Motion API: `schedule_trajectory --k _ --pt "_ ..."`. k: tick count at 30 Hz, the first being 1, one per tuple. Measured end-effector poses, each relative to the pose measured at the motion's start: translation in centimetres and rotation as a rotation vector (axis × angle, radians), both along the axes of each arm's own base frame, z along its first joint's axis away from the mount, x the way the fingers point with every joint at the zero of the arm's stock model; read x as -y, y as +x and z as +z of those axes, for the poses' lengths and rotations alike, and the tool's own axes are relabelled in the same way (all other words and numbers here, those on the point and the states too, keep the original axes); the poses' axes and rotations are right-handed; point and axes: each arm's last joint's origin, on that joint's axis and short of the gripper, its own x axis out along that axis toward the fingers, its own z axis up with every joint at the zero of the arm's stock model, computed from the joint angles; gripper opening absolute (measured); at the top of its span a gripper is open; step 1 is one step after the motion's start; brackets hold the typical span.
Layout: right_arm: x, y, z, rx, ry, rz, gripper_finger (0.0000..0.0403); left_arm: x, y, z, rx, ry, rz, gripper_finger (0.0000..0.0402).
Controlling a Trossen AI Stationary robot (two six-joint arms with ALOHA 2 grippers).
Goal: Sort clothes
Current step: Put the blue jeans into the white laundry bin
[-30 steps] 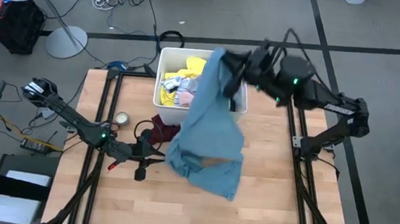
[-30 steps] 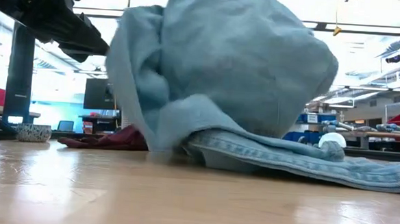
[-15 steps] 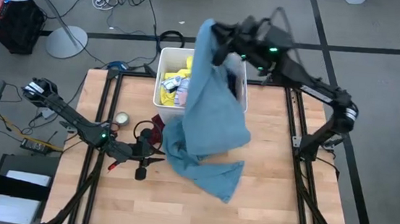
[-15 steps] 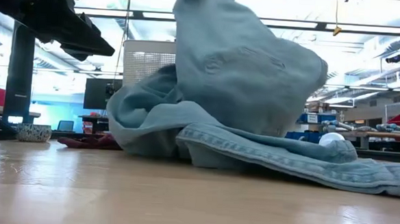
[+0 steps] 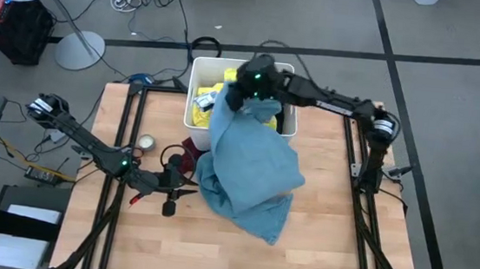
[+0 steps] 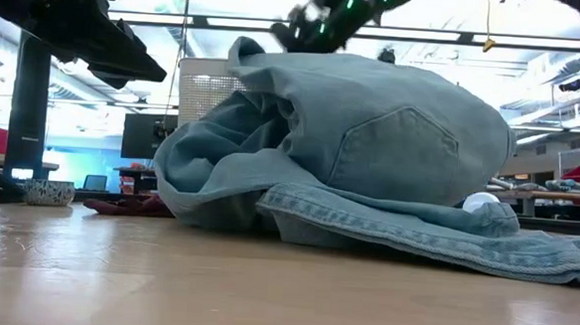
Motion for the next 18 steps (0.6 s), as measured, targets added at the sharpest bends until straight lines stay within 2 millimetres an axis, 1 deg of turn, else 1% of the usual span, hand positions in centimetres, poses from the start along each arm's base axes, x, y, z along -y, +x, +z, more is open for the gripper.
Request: schedule_trajectory --k 3,5,8,10,12,14,15,18 --pt "0.5 1.1 -3.6 -0.113 0.065 -0.013 0.0019 0.0 0.0 0.0 0.001 0.0 0.0 0.0099" --pt "0.8 1.9 -5.6 -0.143 0.107 -0.02 0.003 0.0 0.0 0.0 0.001 0.0 0.0 0.0099" --pt "1.3 2.8 -8.2 -0.182 0.152 -0.009 0.0051 0.0 0.0 0.0 0.001 0.0 0.0 0.0099" --pt "1.7 3.1 -9.4 -0.191 0.19 -0.014 0.0067 0.0 0.0 0.0 0.001 0.0 0.0 0.0099" --pt "2.1 3.2 -10.0 -0.183 0.236 -0.01 0.0087 0.0 0.0 0.0 0.001 0.0 0.0 0.0099" --pt "2.5 3.0 -10.1 -0.165 0.282 0.001 0.0111 0.0 0.0 0.0 0.0 0.001 0.0 0.0099" --pt "2.6 2.9 -10.0 -0.159 0.295 0.01 0.0123 0.0 0.0 0.0 0.0 0.001 0.0 0.0099" --pt "2.9 2.3 -9.0 -0.137 0.31 0.03 0.0162 0.0 0.0 0.0 0.0 0.001 0.0 0.0099"
